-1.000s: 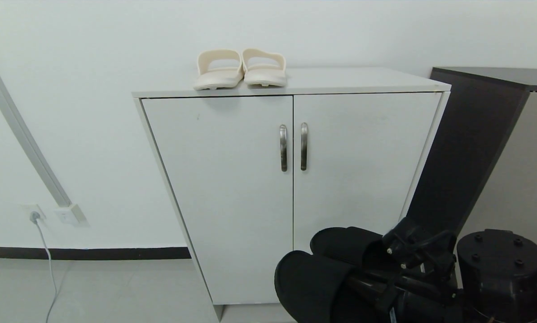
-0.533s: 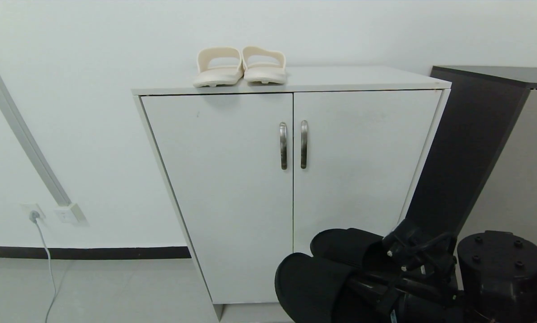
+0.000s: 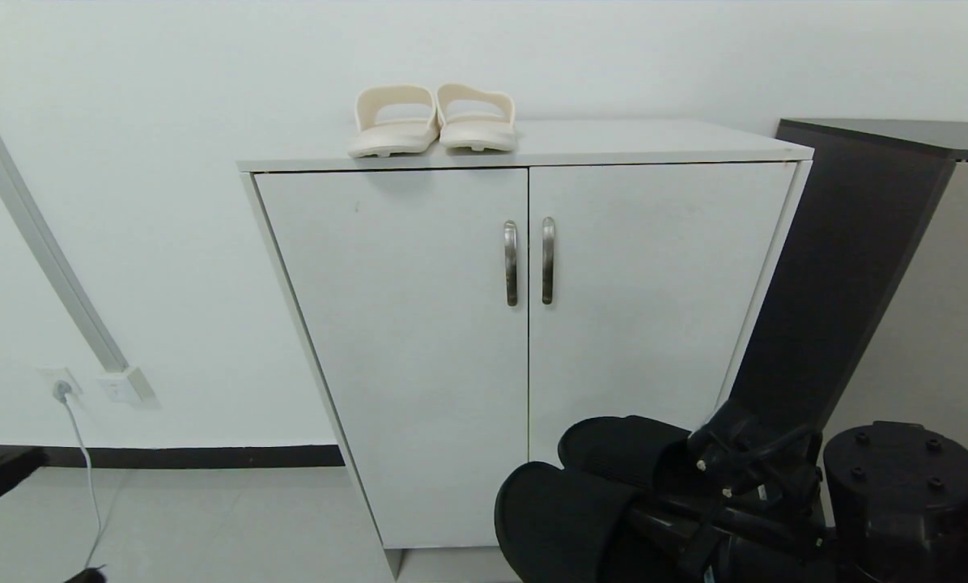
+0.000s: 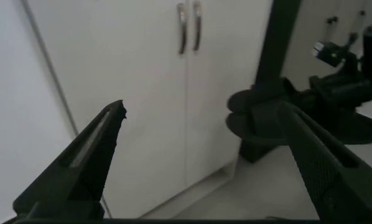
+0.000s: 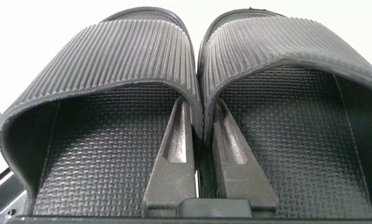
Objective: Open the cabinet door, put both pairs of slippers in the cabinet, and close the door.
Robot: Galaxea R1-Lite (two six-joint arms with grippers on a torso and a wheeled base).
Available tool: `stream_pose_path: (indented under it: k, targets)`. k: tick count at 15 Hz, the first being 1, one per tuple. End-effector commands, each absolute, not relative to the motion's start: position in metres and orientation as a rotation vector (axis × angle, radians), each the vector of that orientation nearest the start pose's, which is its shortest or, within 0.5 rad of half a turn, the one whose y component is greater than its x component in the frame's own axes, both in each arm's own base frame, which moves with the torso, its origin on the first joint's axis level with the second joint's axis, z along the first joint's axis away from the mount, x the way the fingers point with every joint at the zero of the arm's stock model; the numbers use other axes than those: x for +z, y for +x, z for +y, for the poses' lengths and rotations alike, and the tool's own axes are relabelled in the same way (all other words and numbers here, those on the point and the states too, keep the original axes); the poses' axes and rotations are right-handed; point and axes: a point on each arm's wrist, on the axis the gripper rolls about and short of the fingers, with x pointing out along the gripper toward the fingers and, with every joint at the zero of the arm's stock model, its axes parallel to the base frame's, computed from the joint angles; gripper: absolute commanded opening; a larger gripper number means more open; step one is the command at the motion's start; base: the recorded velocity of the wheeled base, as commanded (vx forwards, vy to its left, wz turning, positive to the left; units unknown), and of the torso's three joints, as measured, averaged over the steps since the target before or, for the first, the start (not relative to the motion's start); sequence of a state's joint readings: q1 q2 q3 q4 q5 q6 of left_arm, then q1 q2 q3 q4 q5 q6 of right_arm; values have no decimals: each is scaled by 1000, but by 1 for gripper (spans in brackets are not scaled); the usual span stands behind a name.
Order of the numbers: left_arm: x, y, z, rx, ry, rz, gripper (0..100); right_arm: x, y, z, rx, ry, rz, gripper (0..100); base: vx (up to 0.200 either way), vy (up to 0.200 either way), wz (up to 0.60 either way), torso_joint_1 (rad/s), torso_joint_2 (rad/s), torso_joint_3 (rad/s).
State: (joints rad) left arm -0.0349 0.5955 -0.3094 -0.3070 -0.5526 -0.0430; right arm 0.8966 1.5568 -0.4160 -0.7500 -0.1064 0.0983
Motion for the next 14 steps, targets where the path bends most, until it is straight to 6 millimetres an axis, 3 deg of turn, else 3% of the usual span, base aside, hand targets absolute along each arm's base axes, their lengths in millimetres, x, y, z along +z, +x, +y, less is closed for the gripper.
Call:
stream_pose_path:
  k: [1,5,9,14]
  targets:
    - [201,76,-24,-738,-65,109,100,133,147,180,762,-102,391,0,0,0,0,0,0,0]
    - [222,110,-51,-915,-66,167,100,133,146,180,777,-100,395,0,0,0,0,0,0,0]
    - [240,143,-76,-983,-110,166,100,132,145,179,778,-101,398,0,0,0,0,0,0,0]
    - [257,197,-138,-982,-154,166,100,132,145,179,779,-102,399,0,0,0,0,0,0,0]
